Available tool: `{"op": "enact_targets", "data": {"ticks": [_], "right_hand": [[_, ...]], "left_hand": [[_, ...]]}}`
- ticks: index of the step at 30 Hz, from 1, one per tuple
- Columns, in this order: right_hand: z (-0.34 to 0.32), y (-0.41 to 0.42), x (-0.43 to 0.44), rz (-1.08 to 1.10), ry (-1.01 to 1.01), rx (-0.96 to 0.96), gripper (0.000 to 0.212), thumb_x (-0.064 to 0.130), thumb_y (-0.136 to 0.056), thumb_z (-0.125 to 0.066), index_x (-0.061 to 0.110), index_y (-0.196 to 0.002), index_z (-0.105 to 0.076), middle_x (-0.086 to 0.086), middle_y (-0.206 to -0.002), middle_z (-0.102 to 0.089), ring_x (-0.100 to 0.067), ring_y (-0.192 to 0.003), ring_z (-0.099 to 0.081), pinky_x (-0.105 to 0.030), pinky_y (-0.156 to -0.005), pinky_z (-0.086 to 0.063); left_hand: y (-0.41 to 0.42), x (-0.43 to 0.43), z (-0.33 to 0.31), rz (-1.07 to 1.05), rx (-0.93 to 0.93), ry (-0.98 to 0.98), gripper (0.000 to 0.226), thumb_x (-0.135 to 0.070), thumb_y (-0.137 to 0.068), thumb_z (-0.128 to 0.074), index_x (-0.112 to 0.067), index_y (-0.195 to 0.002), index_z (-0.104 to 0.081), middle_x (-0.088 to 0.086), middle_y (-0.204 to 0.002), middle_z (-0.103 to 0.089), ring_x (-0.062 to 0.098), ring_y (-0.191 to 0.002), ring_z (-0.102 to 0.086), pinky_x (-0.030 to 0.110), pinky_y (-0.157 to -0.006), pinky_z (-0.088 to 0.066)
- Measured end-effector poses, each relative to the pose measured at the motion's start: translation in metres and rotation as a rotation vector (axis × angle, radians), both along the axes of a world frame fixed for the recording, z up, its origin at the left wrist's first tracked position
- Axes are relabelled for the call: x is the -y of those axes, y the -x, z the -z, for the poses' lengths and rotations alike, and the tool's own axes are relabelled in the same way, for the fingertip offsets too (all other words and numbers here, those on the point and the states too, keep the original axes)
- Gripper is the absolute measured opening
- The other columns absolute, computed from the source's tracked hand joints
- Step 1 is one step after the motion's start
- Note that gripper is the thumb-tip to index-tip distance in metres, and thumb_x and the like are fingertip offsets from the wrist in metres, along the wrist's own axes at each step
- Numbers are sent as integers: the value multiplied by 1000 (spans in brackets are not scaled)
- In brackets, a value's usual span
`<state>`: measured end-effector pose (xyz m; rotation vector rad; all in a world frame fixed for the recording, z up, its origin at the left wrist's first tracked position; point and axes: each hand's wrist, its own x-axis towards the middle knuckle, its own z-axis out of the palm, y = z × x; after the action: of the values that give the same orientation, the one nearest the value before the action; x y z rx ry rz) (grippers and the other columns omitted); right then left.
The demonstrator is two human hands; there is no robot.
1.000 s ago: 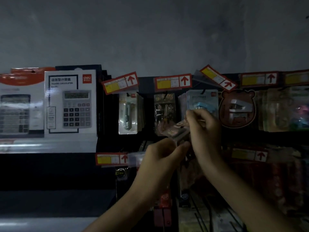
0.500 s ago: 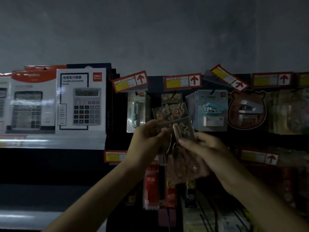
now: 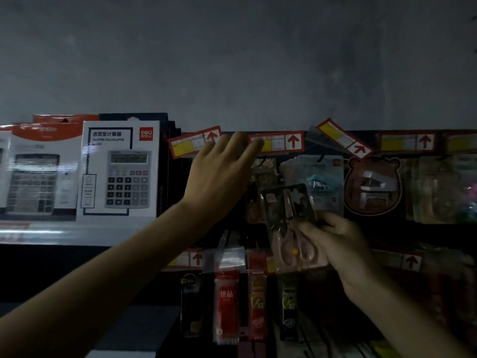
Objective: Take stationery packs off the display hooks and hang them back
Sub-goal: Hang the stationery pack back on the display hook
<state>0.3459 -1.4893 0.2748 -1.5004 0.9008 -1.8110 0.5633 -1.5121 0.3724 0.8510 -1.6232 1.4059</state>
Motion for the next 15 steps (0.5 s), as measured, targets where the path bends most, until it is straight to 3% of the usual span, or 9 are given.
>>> {"op": "enact_targets", "data": {"ticks": [4,7,11,15], "right_hand": [[-3,2,5,38,-1,-42,18,25,-92,-75,8,-97,-75,-13,-88,-78,-33,-85,-76,-48,-78,-60],[-6,-2,7,37,-3,-34,18,26,-94,-72,8,-94,-74,-14,-87,-78,-33,-85,-76,-47,-79,-59],[-14,-7,10,30,-2,7,12,24,-95,-70,13,-99,-75,-8,-85,-79,-26,-80,-77,-35,-69,-58],[-21,-14,18,60,5,29,12,24,-95,-70,15,-98,-76,-6,-87,-79,-27,-85,-76,-45,-80,-60]], "left_hand": [[-1,11,-20,-156,91,8,86,-30,-76,-89,-15,-147,-44,16,-143,-50,33,-118,-56,46,-92,-49],[1,15,-26,-157,139,47,75,-22,-79,-85,-11,-143,-48,15,-137,-54,32,-111,-59,46,-88,-49],[2,14,-31,-47,107,14,58,-18,-84,-81,-16,-138,-60,8,-133,-64,31,-109,-63,45,-90,-47],[4,6,-39,94,7,-86,43,-10,-91,-73,-18,-132,-66,6,-124,-72,30,-106,-66,45,-90,-47]]}}
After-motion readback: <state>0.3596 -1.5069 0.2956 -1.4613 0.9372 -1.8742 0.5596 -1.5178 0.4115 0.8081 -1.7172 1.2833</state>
